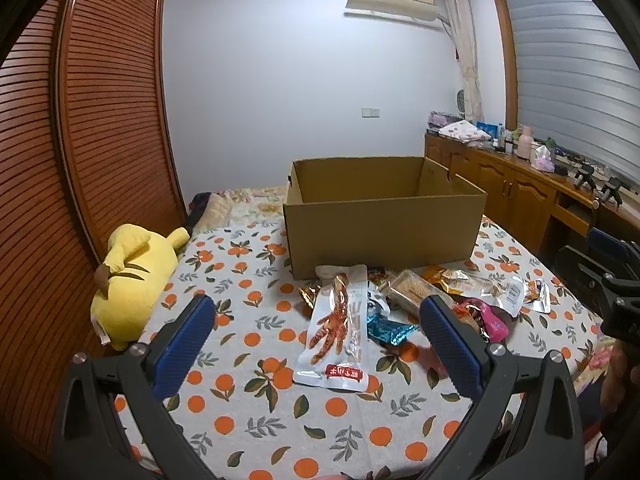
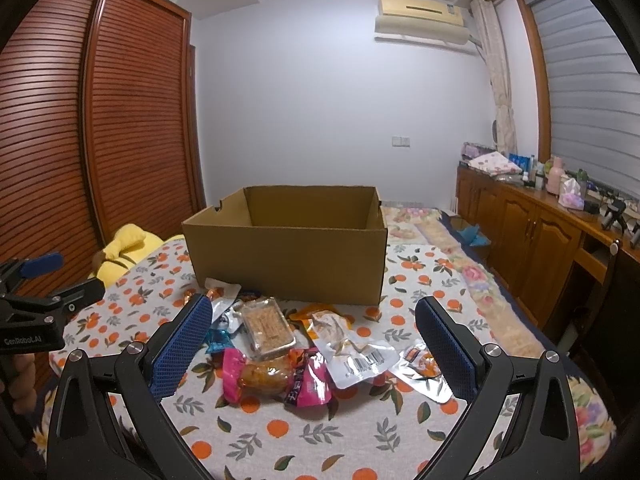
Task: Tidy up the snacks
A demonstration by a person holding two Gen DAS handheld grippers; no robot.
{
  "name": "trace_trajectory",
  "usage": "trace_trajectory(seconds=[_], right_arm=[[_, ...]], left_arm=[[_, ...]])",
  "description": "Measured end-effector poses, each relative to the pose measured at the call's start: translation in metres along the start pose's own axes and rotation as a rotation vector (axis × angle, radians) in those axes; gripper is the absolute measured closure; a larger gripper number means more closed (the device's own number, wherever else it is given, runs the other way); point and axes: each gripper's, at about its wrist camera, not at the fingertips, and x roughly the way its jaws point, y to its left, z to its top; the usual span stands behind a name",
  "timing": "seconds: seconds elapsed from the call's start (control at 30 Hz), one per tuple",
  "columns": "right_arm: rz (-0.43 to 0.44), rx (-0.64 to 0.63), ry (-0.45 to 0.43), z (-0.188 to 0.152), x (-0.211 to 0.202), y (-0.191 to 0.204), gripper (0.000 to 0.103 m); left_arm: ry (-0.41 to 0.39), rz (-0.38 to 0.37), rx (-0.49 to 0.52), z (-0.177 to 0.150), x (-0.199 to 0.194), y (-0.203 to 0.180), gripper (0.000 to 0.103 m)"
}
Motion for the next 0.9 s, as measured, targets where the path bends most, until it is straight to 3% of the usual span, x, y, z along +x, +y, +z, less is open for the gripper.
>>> trace_trajectory(seconds=[0.33,0.7,0.9], right_arm=[[-0.004,0.001,0.046,-0.014,0.012,-0.016,0.0],[-0.051,0.0,0.124,-0.029,0.036,-0.07,0.001],[-0.036,-0.023,0.212,-0.037,0.056,-0.099,0.003]], left_arm=[[0.055,-0.033,0.002,-0.014,0.023,0.002,0.0],[0.095,-0.071,0.012,-0.021,0.047,0.006,0.001],[0.132,-0.102,0.011,-0.02,0.062,0.009,0.001]])
